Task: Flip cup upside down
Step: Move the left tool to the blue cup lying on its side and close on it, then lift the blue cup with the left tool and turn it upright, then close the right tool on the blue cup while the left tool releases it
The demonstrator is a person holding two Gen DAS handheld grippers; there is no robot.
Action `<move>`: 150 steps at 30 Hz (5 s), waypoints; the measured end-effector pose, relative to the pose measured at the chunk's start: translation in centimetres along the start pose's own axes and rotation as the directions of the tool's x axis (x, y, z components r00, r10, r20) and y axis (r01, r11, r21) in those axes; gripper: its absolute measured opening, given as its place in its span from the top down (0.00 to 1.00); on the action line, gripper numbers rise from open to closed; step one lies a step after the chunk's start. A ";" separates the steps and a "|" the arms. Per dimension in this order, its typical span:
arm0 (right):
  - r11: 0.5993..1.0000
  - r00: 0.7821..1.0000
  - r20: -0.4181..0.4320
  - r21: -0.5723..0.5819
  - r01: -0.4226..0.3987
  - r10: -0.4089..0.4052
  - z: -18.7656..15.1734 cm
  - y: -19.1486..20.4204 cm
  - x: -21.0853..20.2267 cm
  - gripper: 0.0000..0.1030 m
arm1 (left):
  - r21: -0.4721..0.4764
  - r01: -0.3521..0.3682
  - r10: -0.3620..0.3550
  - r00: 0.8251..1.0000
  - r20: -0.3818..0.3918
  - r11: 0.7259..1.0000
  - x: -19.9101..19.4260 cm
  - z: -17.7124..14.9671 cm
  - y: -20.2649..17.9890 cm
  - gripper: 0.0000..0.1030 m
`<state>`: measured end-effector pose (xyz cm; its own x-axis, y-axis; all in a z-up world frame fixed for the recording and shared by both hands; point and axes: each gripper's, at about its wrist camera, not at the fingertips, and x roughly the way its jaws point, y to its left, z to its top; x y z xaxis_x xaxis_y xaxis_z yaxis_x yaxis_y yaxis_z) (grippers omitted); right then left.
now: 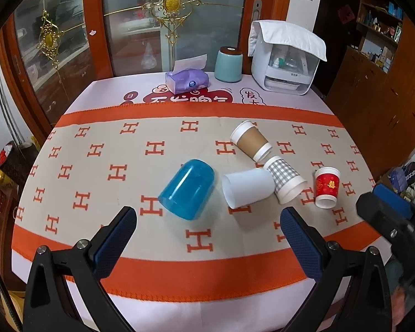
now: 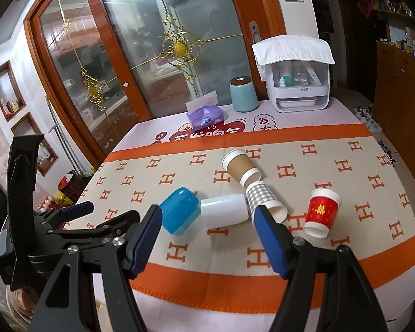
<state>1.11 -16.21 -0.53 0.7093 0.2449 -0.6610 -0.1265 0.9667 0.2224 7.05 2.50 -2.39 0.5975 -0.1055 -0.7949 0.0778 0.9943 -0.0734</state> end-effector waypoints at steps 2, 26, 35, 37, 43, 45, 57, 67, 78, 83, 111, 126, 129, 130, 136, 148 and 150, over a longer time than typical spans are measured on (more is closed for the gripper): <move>1.000 1.000 -0.010 -0.004 0.009 -0.009 0.7 0.0 0.8 0.33 | 0.010 -0.002 0.001 1.000 0.008 1.000 0.3 0.5 0.4 0.01; 0.970 0.896 -0.420 0.241 -0.043 0.144 0.3 -2.6 16.7 0.50 | 0.179 0.163 -0.091 0.932 -0.352 0.970 15.9 5.8 4.1 0.01; 0.959 0.844 -0.504 0.279 -0.038 0.180 -1.4 -2.6 20.1 0.52 | 0.207 0.188 -0.080 0.895 -0.439 0.960 20.3 5.1 3.9 0.01; 0.958 0.835 -0.517 0.284 -0.037 0.185 -1.7 -2.5 20.6 0.52 | 0.220 0.188 -0.071 0.889 -0.452 0.957 21.0 5.1 3.7 0.01; 0.958 0.825 -0.535 0.286 -0.026 0.182 -2.4 -2.6 21.1 0.52 | 0.266 0.184 -0.035 0.875 -0.483 0.946 23.0 4.7 3.0 0.04; 0.956 0.822 -0.539 0.292 -0.021 0.183 -2.5 -2.8 21.2 0.52 | 0.274 0.188 -0.029 0.868 -0.496 0.943 23.6 4.5 2.8 0.11; 0.952 0.823 -0.535 0.306 -0.020 0.190 -2.8 -3.3 20.7 0.52 | 0.234 0.178 -0.037 0.862 -0.505 0.956 23.9 3.4 2.8 0.30; 0.940 0.844 -0.494 0.338 -0.034 0.209 -3.5 -4.6 18.0 0.52 | 0.176 0.125 -0.036 0.897 -0.440 0.976 18.8 2.9 1.9 0.31; 0.926 0.851 -0.474 0.375 -0.036 0.225 -6.8 -6.1 14.8 0.52 | -0.053 0.154 -0.161 0.879 -0.450 0.987 13.7 -3.1 0.4 0.31; 0.925 0.838 -0.494 0.379 -0.032 0.232 -8.5 -6.4 14.5 0.52 | -0.141 0.129 -0.178 0.883 -0.434 0.982 13.1 -6.6 0.2 0.31; 0.919 0.799 -0.531 0.389 -0.067 0.283 -11.2 -5.6 14.2 0.52 | -0.225 0.122 -0.211 0.880 -0.427 0.967 12.4 -9.8 2.3 0.16; 0.896 0.769 -0.499 0.391 -0.210 0.399 -10.0 -2.8 13.6 0.41 | -0.063 0.112 -0.123 0.969 -0.212 0.992 6.1 -9.0 5.0 0.16; 0.882 0.753 -0.496 0.407 -0.238 0.432 -10.1 -2.1 14.1 0.35 | -0.111 0.150 -0.173 0.955 -0.242 0.982 6.8 -9.5 6.0 0.16; 0.876 0.744 -0.496 0.412 -0.251 0.447 -10.2 -1.7 14.4 0.35 | -0.140 0.164 -0.196 0.946 -0.257 0.977 7.2 -9.6 6.6 0.16; 0.861 0.721 -0.505 0.435 -0.261 0.474 -10.6 -0.9 16.0 0.35 | -0.197 0.175 -0.225 0.937 -0.268 0.964 8.7 -10.9 8.7 0.16; 0.884 0.719 -0.536 0.396 -0.248 0.442 -10.3 0.7 19.1 0.35 | -0.236 0.215 -0.275 0.925 -0.263 0.948 9.9 -12.0 11.3 0.15; 0.890 0.717 -0.546 0.386 -0.243 0.433 -10.4 0.8 19.4 0.35 | -0.223 0.220 -0.275 0.927 -0.256 0.950 10.0 -12.0 11.4 0.15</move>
<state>7.57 -9.88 -20.59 0.0750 0.6344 -0.7694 -0.0177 0.7722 0.6351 4.27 13.00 -18.38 0.3281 -0.3665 -0.8707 0.0271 0.9249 -0.3792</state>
